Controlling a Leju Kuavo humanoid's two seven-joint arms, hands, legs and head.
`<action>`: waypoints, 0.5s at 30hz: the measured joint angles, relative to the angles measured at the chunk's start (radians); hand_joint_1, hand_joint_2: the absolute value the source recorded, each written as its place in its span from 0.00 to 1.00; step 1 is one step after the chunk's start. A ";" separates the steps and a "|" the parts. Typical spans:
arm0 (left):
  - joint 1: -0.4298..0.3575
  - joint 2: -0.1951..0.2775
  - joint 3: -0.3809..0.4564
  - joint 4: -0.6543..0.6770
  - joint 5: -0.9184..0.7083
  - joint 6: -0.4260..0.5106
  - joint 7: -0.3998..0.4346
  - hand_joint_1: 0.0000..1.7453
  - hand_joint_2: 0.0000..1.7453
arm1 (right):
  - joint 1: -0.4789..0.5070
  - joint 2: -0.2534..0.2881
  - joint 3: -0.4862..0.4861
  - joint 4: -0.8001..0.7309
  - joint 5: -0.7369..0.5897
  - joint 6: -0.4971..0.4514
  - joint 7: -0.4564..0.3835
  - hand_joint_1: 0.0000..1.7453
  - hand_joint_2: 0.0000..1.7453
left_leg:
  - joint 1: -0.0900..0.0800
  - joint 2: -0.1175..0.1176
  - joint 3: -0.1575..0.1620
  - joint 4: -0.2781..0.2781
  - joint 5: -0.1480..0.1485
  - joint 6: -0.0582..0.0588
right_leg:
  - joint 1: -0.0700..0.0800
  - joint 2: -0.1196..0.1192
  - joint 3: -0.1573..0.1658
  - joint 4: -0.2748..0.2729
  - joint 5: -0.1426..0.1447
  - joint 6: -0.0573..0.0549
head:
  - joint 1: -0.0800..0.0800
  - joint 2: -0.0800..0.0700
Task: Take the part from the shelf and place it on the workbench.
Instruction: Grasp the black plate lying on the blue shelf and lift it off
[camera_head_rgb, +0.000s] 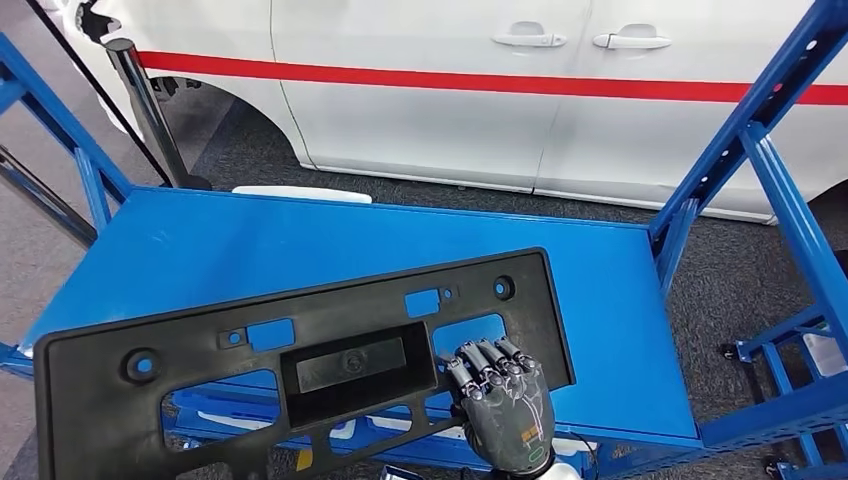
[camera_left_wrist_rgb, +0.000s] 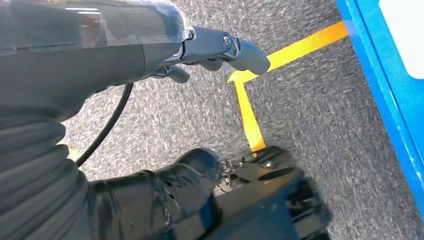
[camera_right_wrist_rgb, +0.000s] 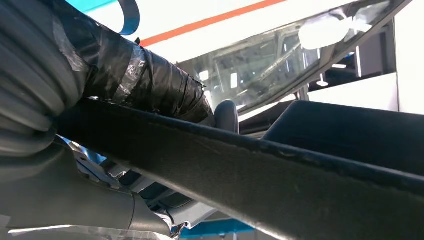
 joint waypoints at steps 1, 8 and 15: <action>0.000 0.000 0.000 0.000 -0.002 0.001 0.002 0.00 1.00 | 0.000 0.000 0.000 0.001 -0.004 0.000 -0.002 1.00 1.00 | -0.002 -0.001 0.005 -0.013 -0.001 0.005 | 0.001 0.000 -0.002 0.000 0.001 0.005 | 0.000 0.000; -0.001 -0.001 0.000 0.000 -0.006 0.006 0.013 0.00 1.00 | 0.000 0.000 0.000 0.013 -0.019 0.000 -0.009 1.00 1.00 | 0.002 0.004 0.002 -0.031 0.015 0.042 | -0.005 0.000 -0.091 0.203 -0.119 0.035 | 0.001 0.000; 0.000 -0.004 0.000 0.000 -0.005 -0.004 0.014 0.00 1.00 | 0.000 0.001 0.000 0.024 -0.024 0.000 -0.013 1.00 1.00 | -0.003 0.002 -0.006 -0.015 0.013 0.031 | -0.004 0.000 0.008 0.022 -0.020 0.026 | 0.001 0.000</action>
